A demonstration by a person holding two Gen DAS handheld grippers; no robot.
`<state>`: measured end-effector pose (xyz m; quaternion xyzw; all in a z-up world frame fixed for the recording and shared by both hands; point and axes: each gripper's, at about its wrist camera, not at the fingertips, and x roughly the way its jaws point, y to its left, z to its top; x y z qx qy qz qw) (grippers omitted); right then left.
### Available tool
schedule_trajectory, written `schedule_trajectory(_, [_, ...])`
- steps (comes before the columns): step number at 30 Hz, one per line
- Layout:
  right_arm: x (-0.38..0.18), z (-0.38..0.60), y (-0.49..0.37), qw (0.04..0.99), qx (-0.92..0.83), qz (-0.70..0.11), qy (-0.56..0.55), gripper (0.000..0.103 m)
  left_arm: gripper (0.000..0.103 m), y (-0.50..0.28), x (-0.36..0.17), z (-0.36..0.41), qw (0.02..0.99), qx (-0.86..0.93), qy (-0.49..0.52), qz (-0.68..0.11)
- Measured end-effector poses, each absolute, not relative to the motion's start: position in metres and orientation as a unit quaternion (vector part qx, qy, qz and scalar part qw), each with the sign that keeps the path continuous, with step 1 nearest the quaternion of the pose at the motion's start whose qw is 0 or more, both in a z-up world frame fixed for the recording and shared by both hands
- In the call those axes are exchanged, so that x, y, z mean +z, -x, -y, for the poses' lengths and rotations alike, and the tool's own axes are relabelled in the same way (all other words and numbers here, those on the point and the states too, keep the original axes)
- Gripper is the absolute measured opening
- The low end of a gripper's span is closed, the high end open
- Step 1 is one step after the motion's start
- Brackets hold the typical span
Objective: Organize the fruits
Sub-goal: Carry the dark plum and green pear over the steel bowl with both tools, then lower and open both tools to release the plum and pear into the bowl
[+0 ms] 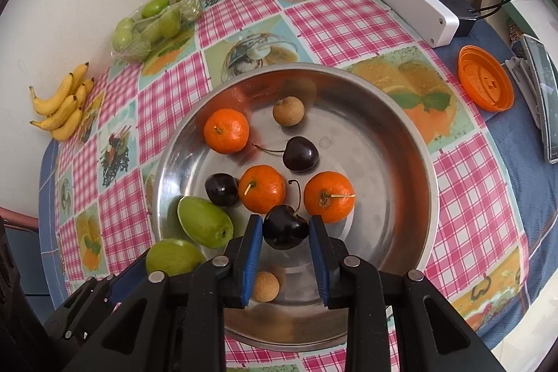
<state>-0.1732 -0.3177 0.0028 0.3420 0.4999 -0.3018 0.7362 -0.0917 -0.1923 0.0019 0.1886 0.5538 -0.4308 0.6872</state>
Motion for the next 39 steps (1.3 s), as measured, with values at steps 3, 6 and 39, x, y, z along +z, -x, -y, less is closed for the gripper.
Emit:
schedule_trajectory(3, [0.001,0.316,0.171,0.735,-0.299,-0.505,-0.34,0.03,0.057,0.091,-0.002,0.193,0.683,-0.431,-0.187,-0.559])
schedule_trajectory(6, [-0.002,0.316,0.171,0.733,-0.297,-0.51,-0.338,0.03,0.057,0.09,-0.004,0.193,0.682,-0.428,-0.189,-0.562])
schedule_trajectory(39, [-0.014,0.31,0.162,0.723,-0.284,-0.536,-0.331,0.031,0.057,0.094,-0.021,0.206,0.661,-0.43,-0.204,-0.581])
